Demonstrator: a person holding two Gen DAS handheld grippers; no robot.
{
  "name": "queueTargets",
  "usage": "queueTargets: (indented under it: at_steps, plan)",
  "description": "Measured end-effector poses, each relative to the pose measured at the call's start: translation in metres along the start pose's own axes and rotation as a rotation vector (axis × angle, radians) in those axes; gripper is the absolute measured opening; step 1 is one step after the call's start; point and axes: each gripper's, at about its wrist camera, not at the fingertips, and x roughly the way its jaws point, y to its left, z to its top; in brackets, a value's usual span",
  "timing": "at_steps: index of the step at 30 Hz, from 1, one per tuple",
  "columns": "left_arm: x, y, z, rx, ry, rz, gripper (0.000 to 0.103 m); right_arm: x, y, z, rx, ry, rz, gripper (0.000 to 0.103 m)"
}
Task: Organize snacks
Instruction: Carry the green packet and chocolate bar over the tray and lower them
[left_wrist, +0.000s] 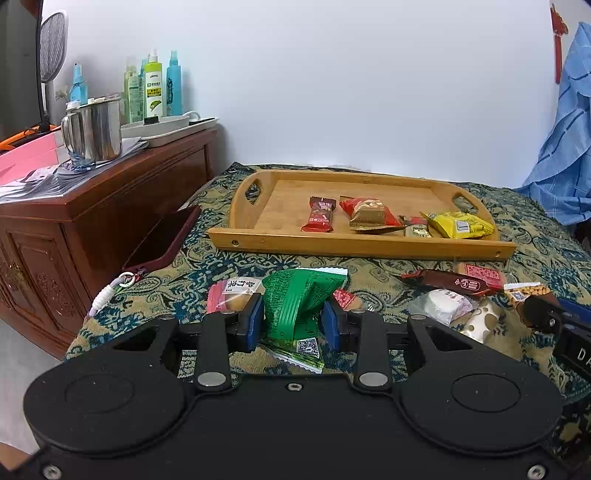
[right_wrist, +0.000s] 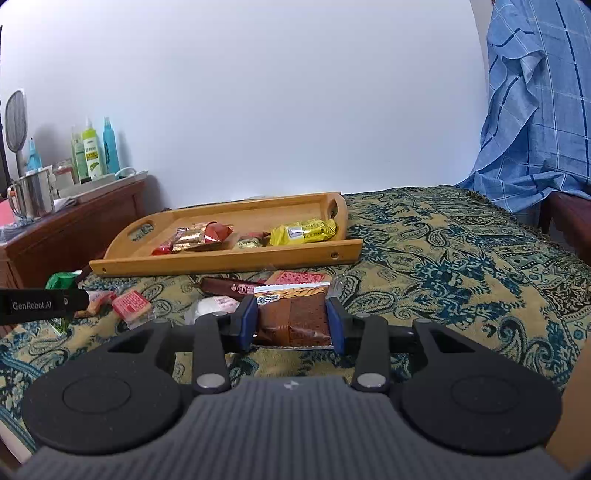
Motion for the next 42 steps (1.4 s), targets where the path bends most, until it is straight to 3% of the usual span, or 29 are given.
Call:
queueTargets:
  at_steps: [15,26,33,42]
  plan:
    - [0.013,0.009,0.039,-0.010,-0.041,-0.022,0.032,0.014,-0.007,0.041,0.110,-0.013,0.076,0.044]
    - [0.054,0.018,0.094,-0.028,-0.032,-0.058,0.032,0.050,-0.027,0.114,0.215,-0.020,0.134,0.044]
    - [0.100,0.026,0.123,-0.055,0.028,-0.094,0.032,0.091,-0.042,0.156,0.234,0.004,0.127,0.044]
    - [0.162,0.031,0.130,-0.052,0.155,-0.063,0.032,0.159,-0.061,0.172,0.248,0.082,0.099,0.044]
